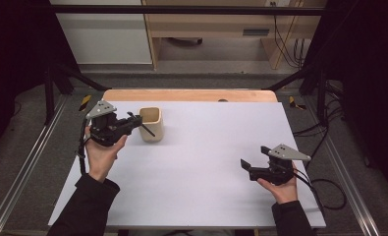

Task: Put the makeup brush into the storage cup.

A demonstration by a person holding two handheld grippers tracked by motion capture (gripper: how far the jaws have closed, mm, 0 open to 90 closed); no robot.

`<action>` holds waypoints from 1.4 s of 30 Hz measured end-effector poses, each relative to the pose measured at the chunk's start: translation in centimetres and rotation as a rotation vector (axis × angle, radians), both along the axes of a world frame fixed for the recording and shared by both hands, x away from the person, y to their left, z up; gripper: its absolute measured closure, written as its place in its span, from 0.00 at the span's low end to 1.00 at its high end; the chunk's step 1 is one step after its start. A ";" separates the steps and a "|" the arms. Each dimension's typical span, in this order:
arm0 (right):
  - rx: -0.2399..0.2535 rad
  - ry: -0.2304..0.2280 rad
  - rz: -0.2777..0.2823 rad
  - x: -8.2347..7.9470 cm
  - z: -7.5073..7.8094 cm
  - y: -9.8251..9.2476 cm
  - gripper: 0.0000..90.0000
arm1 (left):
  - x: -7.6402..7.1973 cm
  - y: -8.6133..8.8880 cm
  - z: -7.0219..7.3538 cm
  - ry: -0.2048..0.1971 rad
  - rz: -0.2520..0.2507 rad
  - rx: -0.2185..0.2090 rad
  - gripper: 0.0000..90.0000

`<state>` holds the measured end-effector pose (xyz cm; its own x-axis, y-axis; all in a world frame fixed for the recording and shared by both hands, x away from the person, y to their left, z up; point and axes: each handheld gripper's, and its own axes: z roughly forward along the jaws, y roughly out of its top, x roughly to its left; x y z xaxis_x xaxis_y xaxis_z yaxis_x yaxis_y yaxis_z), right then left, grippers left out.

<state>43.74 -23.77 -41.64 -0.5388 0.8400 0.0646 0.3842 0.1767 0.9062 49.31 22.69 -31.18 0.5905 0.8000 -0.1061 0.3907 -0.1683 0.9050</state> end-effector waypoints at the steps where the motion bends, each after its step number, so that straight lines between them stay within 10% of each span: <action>1: -0.004 -0.001 -0.002 0.0 0.0 -0.1 0.11 | 0.1 0.0 0.0 0.002 0.004 0.002 0.93; 42: -0.005 -0.001 0.006 0.0 -0.1 0.0 0.11 | 5.1 1.5 1.8 0.019 0.120 0.028 0.93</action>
